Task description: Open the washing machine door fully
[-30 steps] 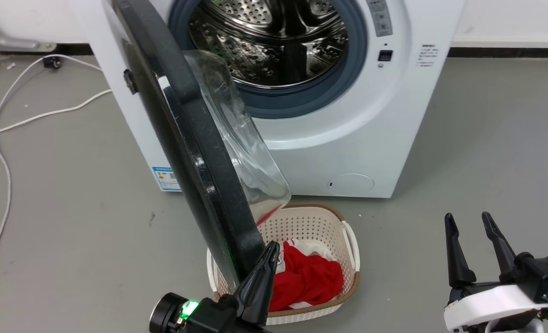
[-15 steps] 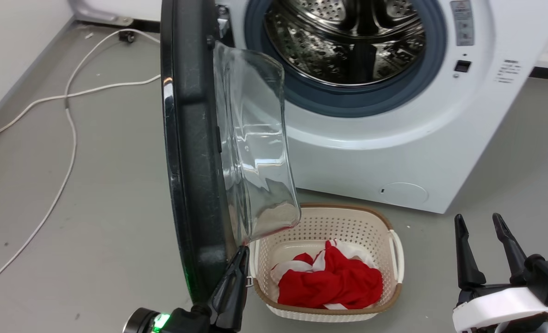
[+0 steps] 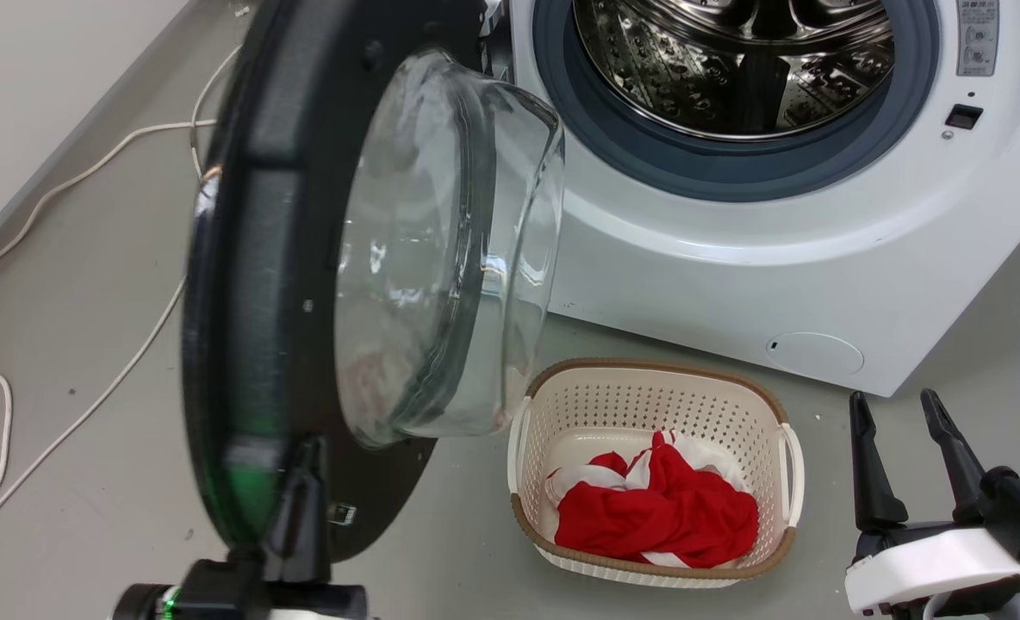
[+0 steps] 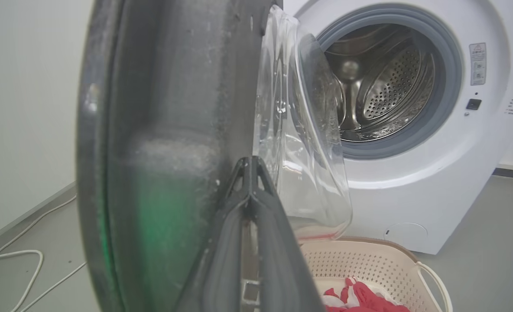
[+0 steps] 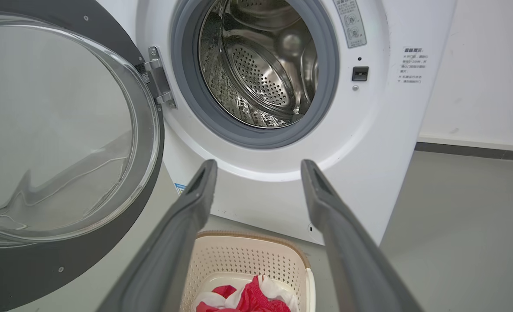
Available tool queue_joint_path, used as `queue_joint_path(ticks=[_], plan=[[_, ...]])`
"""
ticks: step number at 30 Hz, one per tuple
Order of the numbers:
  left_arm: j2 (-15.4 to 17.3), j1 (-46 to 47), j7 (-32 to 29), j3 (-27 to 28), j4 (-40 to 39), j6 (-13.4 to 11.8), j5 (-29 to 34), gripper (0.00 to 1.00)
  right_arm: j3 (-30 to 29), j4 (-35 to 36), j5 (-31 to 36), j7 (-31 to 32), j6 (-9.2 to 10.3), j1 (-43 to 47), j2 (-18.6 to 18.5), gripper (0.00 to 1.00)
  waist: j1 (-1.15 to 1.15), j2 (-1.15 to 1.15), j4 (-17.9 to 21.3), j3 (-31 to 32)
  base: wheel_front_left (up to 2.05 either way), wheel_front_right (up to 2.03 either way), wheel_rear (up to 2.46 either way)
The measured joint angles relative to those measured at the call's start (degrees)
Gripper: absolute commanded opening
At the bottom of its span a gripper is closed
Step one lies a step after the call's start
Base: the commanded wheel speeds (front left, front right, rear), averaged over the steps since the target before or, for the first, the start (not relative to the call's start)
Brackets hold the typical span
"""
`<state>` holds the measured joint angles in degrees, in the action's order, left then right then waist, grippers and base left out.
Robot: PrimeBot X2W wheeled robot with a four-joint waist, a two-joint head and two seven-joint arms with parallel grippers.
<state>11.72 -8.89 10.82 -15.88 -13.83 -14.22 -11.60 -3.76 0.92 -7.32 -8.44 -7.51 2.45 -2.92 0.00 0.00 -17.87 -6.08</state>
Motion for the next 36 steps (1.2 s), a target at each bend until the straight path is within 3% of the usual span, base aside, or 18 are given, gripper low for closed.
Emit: queue_joint_path(ticks=[6, 15, 24, 36], plan=[[1.2, 1.3, 0.5, 5.8, 0.9, -1.5, -2.6, 0.0, -0.2, 0.5, 0.4, 0.5, 0.0, -0.4, 0.0, 1.0, 0.0, 0.0, 0.4, -1.2, 0.0, 0.0, 0.0], [5.6, 5.8, 2.5, 17.8, 8.6, -0.3, -10.4, 0.0, -0.5, 0.8, 0.7, 0.8, 0.0, -1.4, 0.0, 1.0, 0.0, 0.0, 1.1, -3.1, 0.0, 0.0, 0.0], [9.5, 12.9, 3.8, 25.0, 20.2, 4.1, -15.9, 0.0, -0.5, 0.8, 0.9, 0.8, 0.0, -2.6, 0.0, 1.0, 0.0, 0.0, 1.7, -5.4, 0.0, 0.0, 0.0], [12.5, 23.9, 4.2, 27.9, 35.1, 8.3, -17.4, 0.0, -0.7, 1.5, 1.9, 1.3, 0.0, -4.8, 0.0, 1.0, 0.01, 0.0, 2.5, -8.8, 0.0, 0.0, 0.0]])
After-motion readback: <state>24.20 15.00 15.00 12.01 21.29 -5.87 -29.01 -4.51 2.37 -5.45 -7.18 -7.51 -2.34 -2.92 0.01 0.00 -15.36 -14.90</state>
